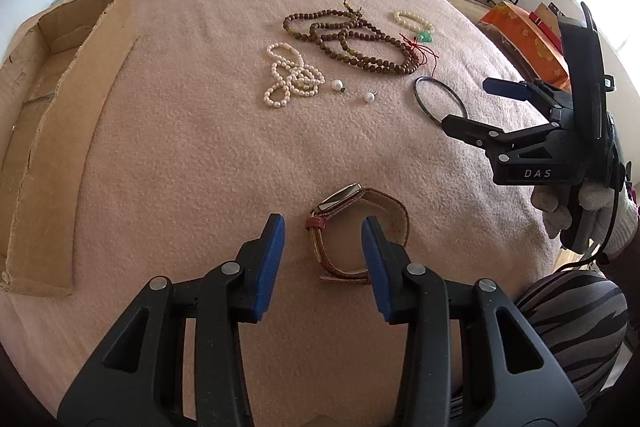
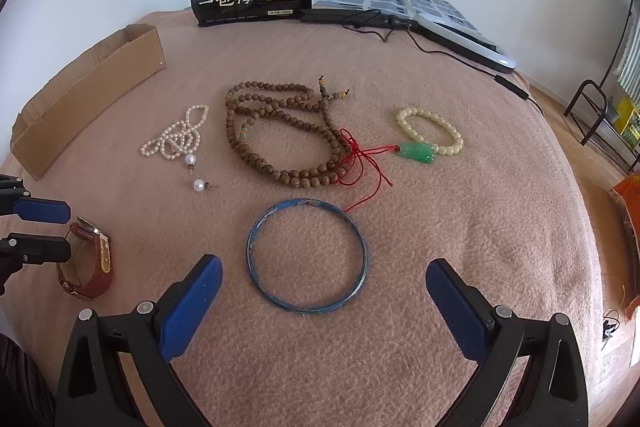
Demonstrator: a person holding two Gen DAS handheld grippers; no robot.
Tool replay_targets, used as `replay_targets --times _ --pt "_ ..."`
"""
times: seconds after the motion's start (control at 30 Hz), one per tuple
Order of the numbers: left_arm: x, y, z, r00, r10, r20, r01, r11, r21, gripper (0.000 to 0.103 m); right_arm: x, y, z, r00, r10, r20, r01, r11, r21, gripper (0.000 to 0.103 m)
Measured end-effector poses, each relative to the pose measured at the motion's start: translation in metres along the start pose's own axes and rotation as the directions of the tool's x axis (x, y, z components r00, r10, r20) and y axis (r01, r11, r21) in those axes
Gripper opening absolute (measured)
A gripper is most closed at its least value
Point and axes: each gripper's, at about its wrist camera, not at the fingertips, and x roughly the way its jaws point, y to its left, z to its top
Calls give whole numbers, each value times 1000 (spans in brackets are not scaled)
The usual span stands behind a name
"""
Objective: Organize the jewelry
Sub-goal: 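Lower the left tool onto the brown leather watch and close it, then close the right tool on the blue bangle while the left tool holds the watch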
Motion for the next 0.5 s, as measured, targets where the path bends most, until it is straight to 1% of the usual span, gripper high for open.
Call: replay_targets --times 0.07,0.1,0.13,0.23,0.37,0.43,0.5 --pt "6 -2 -1 1000 31 -5 -31 1000 7 41 3 2 1 1000 -10 -3 10 1000 -4 103" --pt "7 -3 -3 999 52 0 -52 999 13 35 4 2 2 1000 -13 -3 13 1000 -4 103" --pt "9 -4 -4 997 82 8 -82 996 24 25 5 2 2 1000 -15 -3 15 1000 -3 103" --pt "10 -10 -9 988 151 36 -153 985 76 23 7 1 3 1000 -18 -1 18 1000 10 103" --pt "14 -11 -13 981 186 55 -191 977 100 18 15 1 3 999 -28 -19 29 999 18 103" --pt "14 -9 -14 982 181 62 -186 978 92 13 19 1 2 999 -30 -25 31 999 19 103" --pt "14 -10 -14 981 182 69 -188 978 92 12 21 2 1 999 -30 -27 30 999 20 102"
